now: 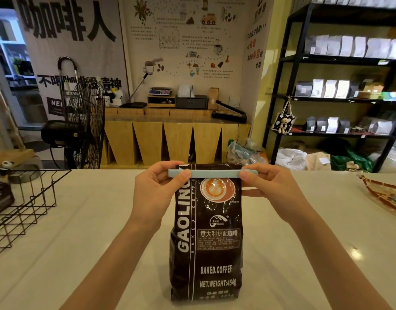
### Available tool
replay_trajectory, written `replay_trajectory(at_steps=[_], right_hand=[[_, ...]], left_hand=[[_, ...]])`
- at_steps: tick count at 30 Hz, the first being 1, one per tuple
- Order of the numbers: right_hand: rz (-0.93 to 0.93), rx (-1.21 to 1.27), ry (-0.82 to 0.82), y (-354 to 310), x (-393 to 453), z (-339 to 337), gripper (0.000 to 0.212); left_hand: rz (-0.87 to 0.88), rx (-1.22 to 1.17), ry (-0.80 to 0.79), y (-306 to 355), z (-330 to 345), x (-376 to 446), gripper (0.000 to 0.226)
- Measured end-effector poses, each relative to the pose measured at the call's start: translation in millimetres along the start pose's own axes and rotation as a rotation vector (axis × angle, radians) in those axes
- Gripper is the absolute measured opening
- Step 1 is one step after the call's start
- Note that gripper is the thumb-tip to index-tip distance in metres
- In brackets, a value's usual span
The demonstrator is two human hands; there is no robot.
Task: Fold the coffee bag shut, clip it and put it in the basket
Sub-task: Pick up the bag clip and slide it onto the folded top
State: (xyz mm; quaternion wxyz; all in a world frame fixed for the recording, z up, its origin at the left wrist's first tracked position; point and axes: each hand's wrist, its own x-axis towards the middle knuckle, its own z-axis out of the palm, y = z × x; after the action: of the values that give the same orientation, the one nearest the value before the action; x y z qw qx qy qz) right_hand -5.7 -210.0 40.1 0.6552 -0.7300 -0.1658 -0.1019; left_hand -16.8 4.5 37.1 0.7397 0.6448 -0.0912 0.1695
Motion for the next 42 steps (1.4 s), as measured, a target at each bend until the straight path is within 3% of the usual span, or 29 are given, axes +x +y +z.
replay_trajectory(at_steps=[7, 10, 12, 15, 22, 25, 32, 42], right_hand=[[-0.016, 0.074, 0.044, 0, -3, 3, 0.007], [-0.029, 0.08, 0.053, 0, -3, 5, 0.009], [-0.041, 0.081, 0.05, 0, -3, 7, 0.008], [-0.057, 0.083, 0.029, -1, -5, 6, 0.012], [-0.089, 0.07, -0.001, -1, -8, 4, 0.016], [-0.111, 0.056, -0.028, -3, -11, 1, 0.017], [-0.167, 0.035, -0.04, -1, -15, -3, 0.02], [-0.245, 0.018, 0.202, 13, -20, 18, 0.021]], left_hand=[[0.076, 0.232, -0.048, 6, -2, 0, 0.015], [0.431, 0.77, -0.007, 12, 3, 0, 0.028], [0.668, 0.983, -0.066, 18, 15, -2, 0.039], [0.682, 1.138, -0.286, 27, 40, -5, 0.041], [0.401, 1.189, -0.575, 41, 55, 16, 0.035], [0.359, 1.079, -0.663, 44, 54, 23, 0.032], [0.411, 1.051, -0.542, 35, 57, 16, 0.03], [0.53, 1.07, -0.395, 24, 56, 12, 0.027]])
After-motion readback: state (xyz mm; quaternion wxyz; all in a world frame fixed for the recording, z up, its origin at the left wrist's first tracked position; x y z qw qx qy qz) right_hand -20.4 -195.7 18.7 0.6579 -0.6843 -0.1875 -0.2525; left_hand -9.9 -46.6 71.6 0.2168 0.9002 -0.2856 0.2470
